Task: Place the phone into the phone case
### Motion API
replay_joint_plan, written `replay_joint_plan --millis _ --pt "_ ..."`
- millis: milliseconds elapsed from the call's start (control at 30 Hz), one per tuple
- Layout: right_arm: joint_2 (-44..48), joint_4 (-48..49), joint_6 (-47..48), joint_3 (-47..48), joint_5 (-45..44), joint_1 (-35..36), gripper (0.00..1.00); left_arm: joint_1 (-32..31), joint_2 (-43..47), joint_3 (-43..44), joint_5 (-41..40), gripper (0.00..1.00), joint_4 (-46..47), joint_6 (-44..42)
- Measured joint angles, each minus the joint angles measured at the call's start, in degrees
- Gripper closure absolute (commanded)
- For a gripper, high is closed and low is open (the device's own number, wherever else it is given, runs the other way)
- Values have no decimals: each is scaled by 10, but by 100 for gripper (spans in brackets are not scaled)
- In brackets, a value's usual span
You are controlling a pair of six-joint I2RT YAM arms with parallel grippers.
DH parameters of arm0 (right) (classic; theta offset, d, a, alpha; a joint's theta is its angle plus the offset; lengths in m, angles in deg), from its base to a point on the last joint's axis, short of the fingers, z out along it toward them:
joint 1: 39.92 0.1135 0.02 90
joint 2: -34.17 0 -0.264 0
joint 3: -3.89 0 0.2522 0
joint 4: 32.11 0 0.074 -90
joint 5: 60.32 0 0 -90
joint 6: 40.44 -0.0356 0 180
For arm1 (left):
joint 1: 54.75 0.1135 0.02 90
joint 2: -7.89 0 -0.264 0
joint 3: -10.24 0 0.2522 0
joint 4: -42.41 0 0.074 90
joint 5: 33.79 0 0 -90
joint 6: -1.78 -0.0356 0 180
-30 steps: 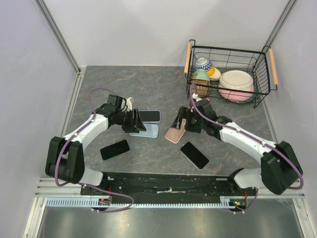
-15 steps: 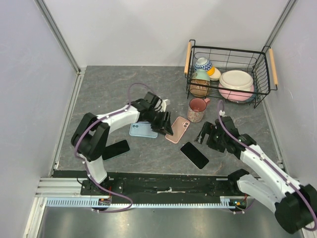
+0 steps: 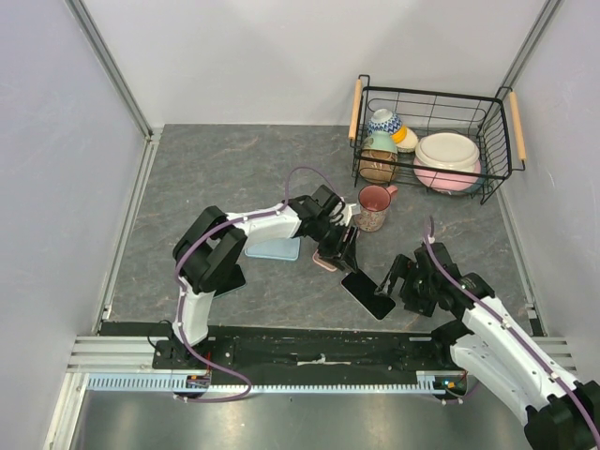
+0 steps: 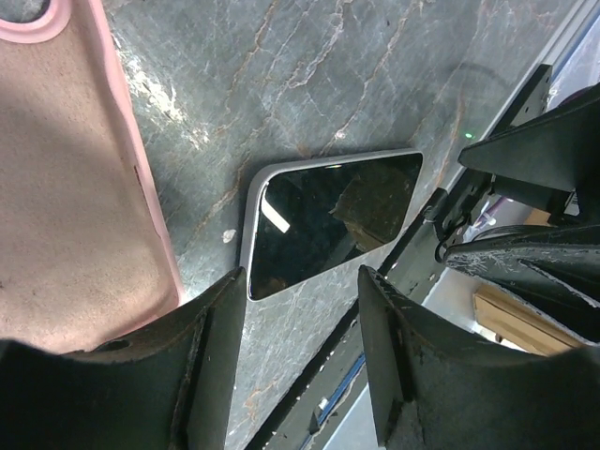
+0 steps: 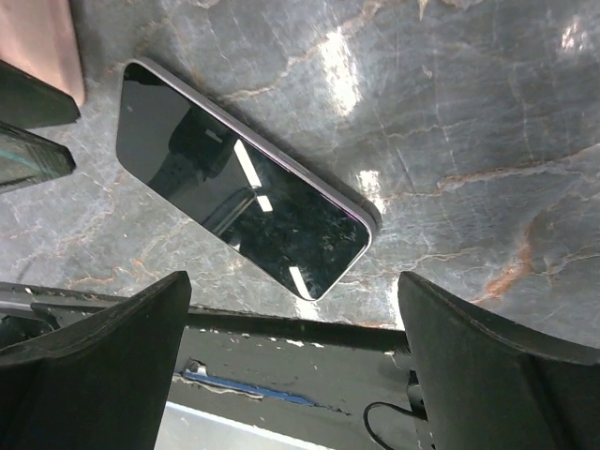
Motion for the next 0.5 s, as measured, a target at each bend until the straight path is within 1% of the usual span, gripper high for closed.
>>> replay_joint_plan --millis 300,500 --pt "-29 -7 -1 -26 18 0 2 -3 -31 0 -1 42 13 7" --pt "-64 19 -2 -31 33 0 2 -5 -40 0 2 42 22 16"
